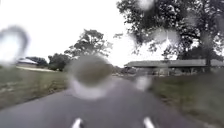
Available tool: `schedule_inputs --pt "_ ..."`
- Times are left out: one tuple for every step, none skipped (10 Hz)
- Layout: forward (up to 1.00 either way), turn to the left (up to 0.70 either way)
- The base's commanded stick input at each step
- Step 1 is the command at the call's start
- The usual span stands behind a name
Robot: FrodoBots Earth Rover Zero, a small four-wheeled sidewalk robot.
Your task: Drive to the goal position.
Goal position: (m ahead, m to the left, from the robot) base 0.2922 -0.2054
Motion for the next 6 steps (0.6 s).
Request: schedule_inputs --pt "0.70 0.00" --pt "0.70 0.00" --pt "0.70 0.00" --pt "0.70 0.00" --pt "0.70 0.00" --pt "0.70 0.00"
